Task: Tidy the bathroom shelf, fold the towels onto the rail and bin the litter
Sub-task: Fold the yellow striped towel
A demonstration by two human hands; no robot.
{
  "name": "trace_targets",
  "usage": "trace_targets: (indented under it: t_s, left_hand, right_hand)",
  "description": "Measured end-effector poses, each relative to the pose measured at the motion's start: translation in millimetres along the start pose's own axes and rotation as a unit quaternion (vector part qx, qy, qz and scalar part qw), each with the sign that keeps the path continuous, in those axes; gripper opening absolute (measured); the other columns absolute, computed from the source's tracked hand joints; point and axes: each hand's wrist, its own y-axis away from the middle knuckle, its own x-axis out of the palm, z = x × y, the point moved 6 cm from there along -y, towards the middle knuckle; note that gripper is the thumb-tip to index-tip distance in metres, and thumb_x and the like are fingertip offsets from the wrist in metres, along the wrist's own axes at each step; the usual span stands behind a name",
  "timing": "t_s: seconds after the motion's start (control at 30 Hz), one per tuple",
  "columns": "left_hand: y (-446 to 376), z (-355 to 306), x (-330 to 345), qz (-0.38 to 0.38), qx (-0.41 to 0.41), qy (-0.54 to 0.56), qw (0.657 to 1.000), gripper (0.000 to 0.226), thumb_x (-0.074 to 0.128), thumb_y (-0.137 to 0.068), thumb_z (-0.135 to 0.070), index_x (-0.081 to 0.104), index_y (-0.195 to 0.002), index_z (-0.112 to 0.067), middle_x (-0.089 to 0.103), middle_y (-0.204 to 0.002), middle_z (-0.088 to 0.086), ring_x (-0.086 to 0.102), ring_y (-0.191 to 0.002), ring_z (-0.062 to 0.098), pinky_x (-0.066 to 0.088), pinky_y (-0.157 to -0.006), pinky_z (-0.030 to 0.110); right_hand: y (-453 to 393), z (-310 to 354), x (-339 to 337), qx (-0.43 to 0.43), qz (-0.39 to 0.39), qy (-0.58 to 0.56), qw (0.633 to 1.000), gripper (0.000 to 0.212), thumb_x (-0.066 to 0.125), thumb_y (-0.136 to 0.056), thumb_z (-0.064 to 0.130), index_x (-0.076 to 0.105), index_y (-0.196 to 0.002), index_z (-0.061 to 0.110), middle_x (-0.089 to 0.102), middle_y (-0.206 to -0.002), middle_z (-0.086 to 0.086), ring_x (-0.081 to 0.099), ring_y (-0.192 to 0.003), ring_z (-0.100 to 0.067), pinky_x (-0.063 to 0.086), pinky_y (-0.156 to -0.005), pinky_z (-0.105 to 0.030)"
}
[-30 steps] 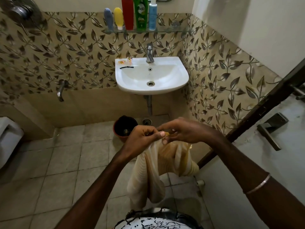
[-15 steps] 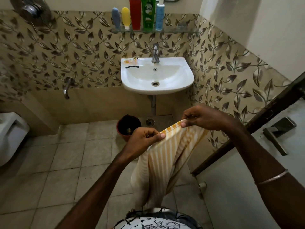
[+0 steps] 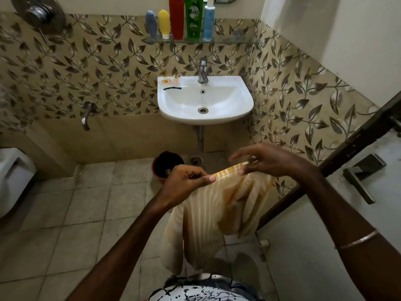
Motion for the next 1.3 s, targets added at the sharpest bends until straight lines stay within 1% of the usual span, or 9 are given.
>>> trace_targets:
  t_s: [0.07,0.17,0.23,0.3,0.43,0.7,1.03,1.2,1.3]
  left_hand:
    - [-3.2,-5.5,5.8,0.020,0.021,-0.028,0.999,0.018,0.072,-0.089,-0.033,0.078,-0.084,-0.017,0.072,-0.073,-0.002,0.067,-0.066,0.017,0.051,-0.058,0.030]
    - [-5.1,-8.9,9.2,0.028,0.035,-0.053,0.998,0.026,0.073,-0.084,-0.044,0.077,-0.083,-0.019,0.069,-0.068,-0.005,0.061,-0.059,0.013,0.045,-0.054,0.023]
    - [-3.9,-5.9,6.5,0.027,0.033,-0.060,0.997,0.025,0.073,-0.086,-0.042,0.077,-0.085,-0.017,0.070,-0.070,-0.003,0.063,-0.061,0.014,0.049,-0.053,0.031]
    - [-2.3,-1.2,3.3,0.025,0.020,-0.056,0.998,0.020,0.074,-0.087,-0.034,0.078,-0.087,-0.015,0.073,-0.076,0.001,0.069,-0.069,0.020,0.056,-0.061,0.042]
    - [0.8,4.9,0.3,0.001,0.004,-0.050,0.999,0.015,0.074,-0.088,-0.032,0.079,-0.083,-0.019,0.075,-0.074,-0.004,0.071,-0.069,0.015,0.057,-0.064,0.039]
    - [4.3,10.9,-3.5,0.021,-0.011,-0.092,0.995,0.031,0.071,-0.085,-0.043,0.080,-0.089,-0.014,0.077,-0.082,-0.001,0.072,-0.078,0.014,0.059,-0.075,0.049]
    - [-2.8,2.3,-13.7,0.002,0.056,-0.193,0.980,0.026,0.072,-0.085,-0.044,0.078,-0.083,-0.019,0.073,-0.074,-0.006,0.067,-0.067,0.010,0.057,-0.065,0.043]
    - [-0.8,12.3,-2.7,0.041,0.020,-0.166,0.985,0.039,0.074,-0.083,-0.048,0.070,-0.076,-0.010,0.065,-0.069,0.010,0.059,-0.063,0.026,0.041,-0.054,0.036]
    - [0.4,17.1,-10.6,0.027,0.005,-0.169,0.985,0.046,0.074,-0.083,-0.049,0.070,-0.074,-0.004,0.065,-0.070,0.018,0.059,-0.067,0.035,0.047,-0.057,0.044]
  right_hand:
    - [-6.7,21.5,23.9,-0.041,0.038,-0.001,0.998,0.042,0.072,-0.085,0.040,0.060,-0.125,0.048,0.061,-0.096,0.043,0.062,-0.093,0.010,0.054,-0.080,-0.018]
    - [-15.9,35.3,35.2,-0.066,0.024,0.016,0.997,0.015,0.072,-0.089,0.036,0.067,-0.089,0.050,0.066,-0.084,0.024,0.062,-0.081,0.005,0.052,-0.071,-0.027]
    - [-16.9,33.9,28.5,-0.069,0.004,0.012,0.998,0.018,0.072,-0.089,0.038,0.065,-0.076,0.050,0.067,-0.079,0.019,0.063,-0.076,0.000,0.050,-0.068,-0.028]
    - [-15.6,29.9,22.7,-0.067,0.003,0.021,0.998,0.018,0.071,-0.088,0.040,0.066,-0.076,0.052,0.069,-0.083,0.019,0.064,-0.077,-0.002,0.051,-0.069,-0.031]
    - [-15.3,15.4,15.9,-0.036,-0.002,0.042,0.998,0.020,0.070,-0.089,0.042,0.065,-0.076,0.056,0.068,-0.082,0.022,0.063,-0.078,0.002,0.049,-0.069,-0.032]
    - [-10.1,-9.5,9.1,0.004,-0.007,0.035,0.999,0.023,0.071,-0.088,0.040,0.067,-0.076,0.059,0.068,-0.087,0.029,0.064,-0.083,0.006,0.045,-0.069,-0.024]
    - [-4.0,-16.7,5.2,0.018,-0.006,0.062,0.998,0.015,0.070,-0.089,0.039,0.067,-0.078,0.049,0.071,-0.085,0.018,0.065,-0.083,0.002,0.054,-0.075,-0.032]
    - [3.9,-19.5,-13.5,0.027,-0.055,0.060,0.996,0.009,0.071,-0.089,0.038,0.070,-0.082,0.044,0.070,-0.085,0.016,0.064,-0.080,0.000,0.052,-0.071,-0.031]
    - [11.2,-30.5,-23.5,0.053,-0.071,0.065,0.994,0.006,0.071,-0.089,0.039,0.074,-0.088,0.033,0.071,-0.088,0.010,0.065,-0.085,-0.009,0.053,-0.074,-0.037]
